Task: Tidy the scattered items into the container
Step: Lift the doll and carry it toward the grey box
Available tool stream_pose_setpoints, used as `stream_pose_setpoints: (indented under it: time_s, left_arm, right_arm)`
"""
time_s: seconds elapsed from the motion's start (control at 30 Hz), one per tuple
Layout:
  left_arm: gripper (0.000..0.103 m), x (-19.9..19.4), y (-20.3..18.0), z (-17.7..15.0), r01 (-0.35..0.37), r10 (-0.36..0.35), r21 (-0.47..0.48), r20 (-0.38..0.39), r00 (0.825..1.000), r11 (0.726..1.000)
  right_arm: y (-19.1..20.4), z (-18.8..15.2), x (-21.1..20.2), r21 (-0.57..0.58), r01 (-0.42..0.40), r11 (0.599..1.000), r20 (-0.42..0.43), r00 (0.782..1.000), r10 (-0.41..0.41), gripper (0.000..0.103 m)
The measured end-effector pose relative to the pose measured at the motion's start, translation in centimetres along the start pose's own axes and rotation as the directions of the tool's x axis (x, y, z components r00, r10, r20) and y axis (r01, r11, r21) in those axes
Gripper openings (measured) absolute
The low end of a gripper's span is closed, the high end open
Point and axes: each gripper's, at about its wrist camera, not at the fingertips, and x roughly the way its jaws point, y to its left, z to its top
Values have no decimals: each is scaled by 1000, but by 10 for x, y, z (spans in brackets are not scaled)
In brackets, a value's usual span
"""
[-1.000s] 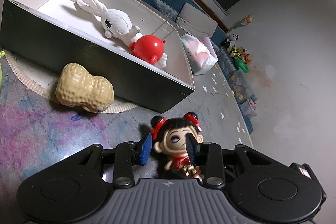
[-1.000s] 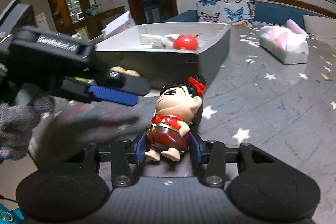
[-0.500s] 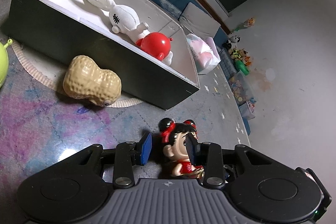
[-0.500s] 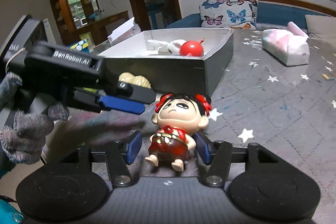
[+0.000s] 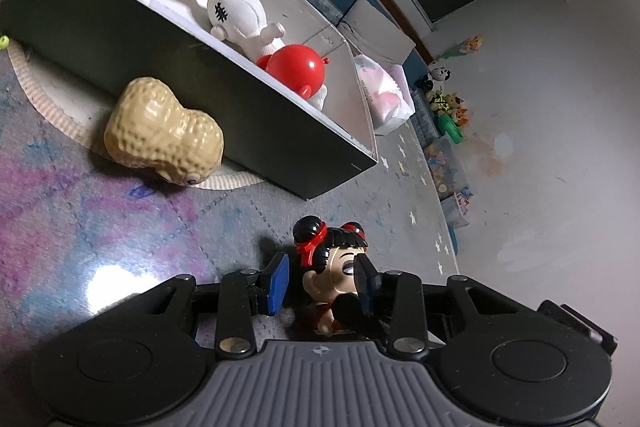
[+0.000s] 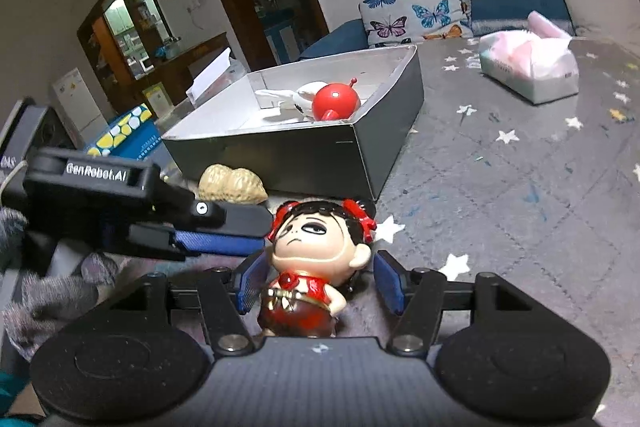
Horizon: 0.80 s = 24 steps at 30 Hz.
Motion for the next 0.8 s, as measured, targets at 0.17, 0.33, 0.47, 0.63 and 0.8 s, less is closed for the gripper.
stream_pose_setpoints:
  time_s: [0.17, 0.33, 0.47, 0.63, 0.8]
  left_arm:
    - [37, 3, 3, 3, 10, -10, -18, -2, 1000, 1000]
    - [37, 8, 7, 5, 16, -16, -34, -14, 1000, 999]
    - [37, 10, 9, 6, 29, -29, -46, -13, 999, 999]
    - [38, 11, 10, 4, 55, -56, -55, -16, 998, 997]
    - [37, 3, 9, 1, 55, -55, -40, 2, 999, 998]
  right_arm:
    - [-4, 4, 6, 28, -15, 1000, -9, 1000, 16, 60]
    - [-5, 4, 12, 36, -27, 999, -27, 999, 28, 57]
    - [-4, 4, 13, 32, -25, 999, -31, 999, 26, 56]
    - [1, 3, 12, 9, -12, 1000, -27, 1000, 13, 55]
    - [9, 1, 8, -25, 6, 1000, -15, 1000, -6, 55]
